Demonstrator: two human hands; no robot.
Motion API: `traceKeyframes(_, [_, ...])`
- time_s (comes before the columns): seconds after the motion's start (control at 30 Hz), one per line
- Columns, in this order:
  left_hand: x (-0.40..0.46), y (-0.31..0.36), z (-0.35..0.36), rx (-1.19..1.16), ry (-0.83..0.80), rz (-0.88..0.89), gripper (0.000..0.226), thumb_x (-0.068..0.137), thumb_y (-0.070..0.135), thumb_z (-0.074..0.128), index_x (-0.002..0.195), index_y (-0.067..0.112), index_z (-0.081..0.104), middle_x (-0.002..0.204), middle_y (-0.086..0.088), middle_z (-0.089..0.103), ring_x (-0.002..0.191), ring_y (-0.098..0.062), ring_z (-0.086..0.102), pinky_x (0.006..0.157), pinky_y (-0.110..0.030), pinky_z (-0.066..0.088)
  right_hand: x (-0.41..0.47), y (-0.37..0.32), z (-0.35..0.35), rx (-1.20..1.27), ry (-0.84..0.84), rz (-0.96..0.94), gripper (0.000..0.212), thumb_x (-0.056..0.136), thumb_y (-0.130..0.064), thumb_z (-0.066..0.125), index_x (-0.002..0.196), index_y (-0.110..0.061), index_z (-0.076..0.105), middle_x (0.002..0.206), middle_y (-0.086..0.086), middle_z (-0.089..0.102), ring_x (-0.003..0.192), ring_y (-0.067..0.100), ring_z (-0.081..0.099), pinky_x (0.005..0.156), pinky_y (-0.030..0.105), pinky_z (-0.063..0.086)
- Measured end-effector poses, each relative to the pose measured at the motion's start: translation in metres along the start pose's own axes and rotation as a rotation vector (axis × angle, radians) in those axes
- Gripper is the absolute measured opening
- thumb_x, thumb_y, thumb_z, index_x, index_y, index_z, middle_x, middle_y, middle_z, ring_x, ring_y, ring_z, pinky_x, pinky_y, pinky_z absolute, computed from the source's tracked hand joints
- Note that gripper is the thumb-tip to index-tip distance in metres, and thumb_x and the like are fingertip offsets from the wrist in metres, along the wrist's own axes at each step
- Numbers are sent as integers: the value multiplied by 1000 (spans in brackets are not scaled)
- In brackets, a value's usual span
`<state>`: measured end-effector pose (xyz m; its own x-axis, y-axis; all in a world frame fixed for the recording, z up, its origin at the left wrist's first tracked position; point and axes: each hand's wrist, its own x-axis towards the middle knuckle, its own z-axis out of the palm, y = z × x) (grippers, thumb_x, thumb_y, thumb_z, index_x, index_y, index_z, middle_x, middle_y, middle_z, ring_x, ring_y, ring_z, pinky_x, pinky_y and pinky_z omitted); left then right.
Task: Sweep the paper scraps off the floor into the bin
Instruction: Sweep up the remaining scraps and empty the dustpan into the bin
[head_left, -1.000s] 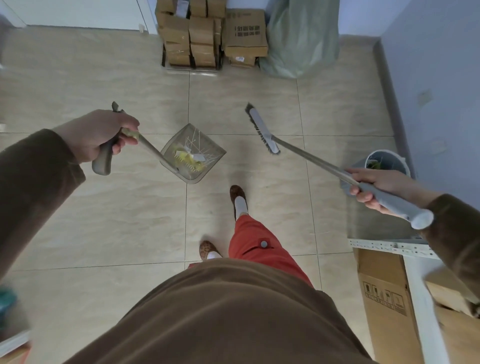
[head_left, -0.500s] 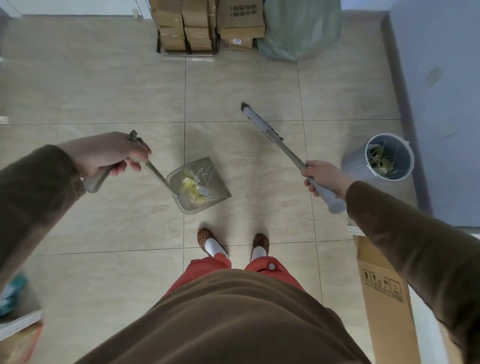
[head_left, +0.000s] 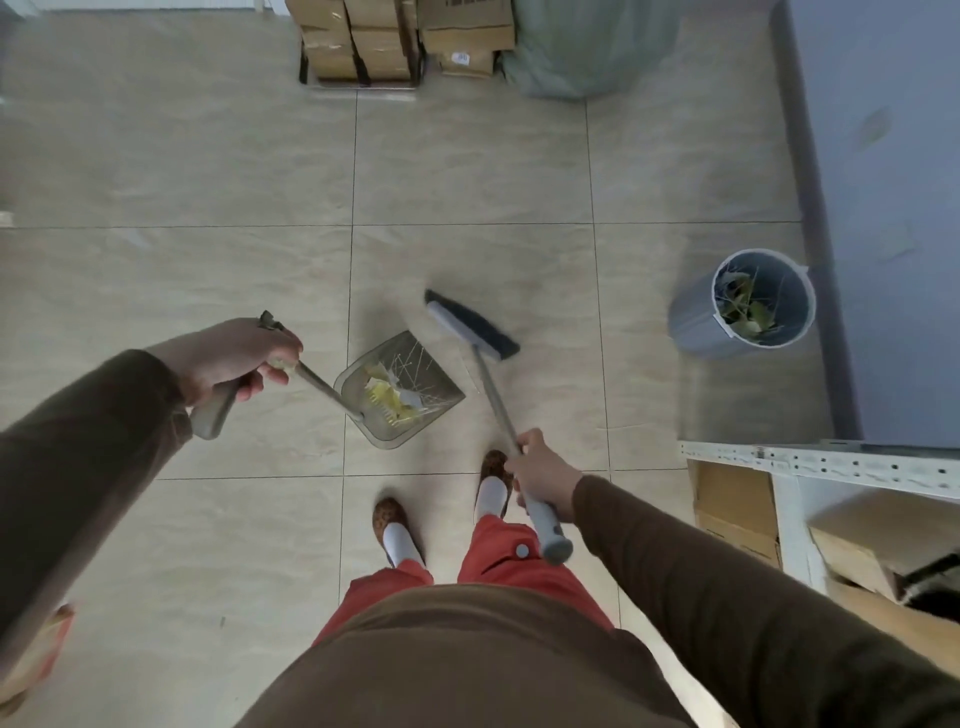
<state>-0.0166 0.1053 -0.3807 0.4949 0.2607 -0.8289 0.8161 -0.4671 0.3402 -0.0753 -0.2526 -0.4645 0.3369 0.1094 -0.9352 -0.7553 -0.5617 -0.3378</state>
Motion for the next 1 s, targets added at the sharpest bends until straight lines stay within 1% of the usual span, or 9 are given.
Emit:
traceKeyframes(0.07, [-2,-3,2,-3,5,2,19,88,7,58,105,2,64,98,-28,67,47,-19,38,46,-24,34,-24,9,-13,86,-78,20,31,101,-12,44,132,-13,40,78,9,51,51,12,46,38,22,41])
traceKeyframes(0.13, [-2,-7,1,-7,8,4,19,87,8,59,104,3,65,98,-28,68,49,-20,38,47,-25,34,-45,14,-31,108,-152,5,29,101,-18,48,130,-19,45,74,8,54,47,12,48,42,24,40])
traceKeyframes(0.3, [-7,-27,-1,-15,0,1,19,88,9,59,105,4,65,100,-28,68,49,-20,39,49,-25,35,-97,31,-31,-4,-138,-78,24,101,-24,46,123,-33,46,71,6,55,46,11,47,41,23,40])
traceKeyframes(0.4, [-12,-42,-3,-23,-6,1,19,89,9,59,106,3,65,102,-29,68,49,-20,39,49,-25,35,-98,33,-22,4,-60,-113,25,101,-24,46,125,-32,44,71,6,54,45,10,47,40,22,40])
traceKeyframes(0.5, [-14,-55,-5,-38,-15,11,27,89,10,58,112,-2,64,99,-26,68,49,-19,40,48,-25,36,-75,26,2,-35,28,-128,31,101,-21,46,131,-26,41,75,7,55,50,13,48,41,22,41])
traceKeyframes(0.6, [-14,-62,-5,-63,-29,14,33,90,15,60,116,-5,63,95,-24,66,47,-17,40,46,-23,36,-51,14,39,7,24,-114,36,101,-12,43,136,-15,37,77,9,51,52,13,46,37,19,41])
traceKeyframes(0.67, [-14,-67,-6,-78,-50,8,36,89,20,63,115,-5,64,94,-22,66,46,-17,41,45,-23,37,-43,10,56,76,-11,-83,36,101,-9,43,137,-10,37,76,10,49,46,11,47,35,17,40])
traceKeyframes(0.83, [-16,-79,-15,-159,-169,-50,35,86,30,70,109,6,62,92,-18,64,46,-16,44,39,-23,40,-72,44,61,126,-64,-74,29,101,-18,48,130,-20,46,70,8,55,45,13,48,41,22,40])
traceKeyframes(1.0, [-21,-98,-25,-315,-331,-31,30,82,25,74,107,12,62,97,-23,65,55,-19,52,38,-24,42,-104,81,60,333,-53,-90,26,102,-19,47,127,-26,49,64,6,53,43,15,45,40,22,36])
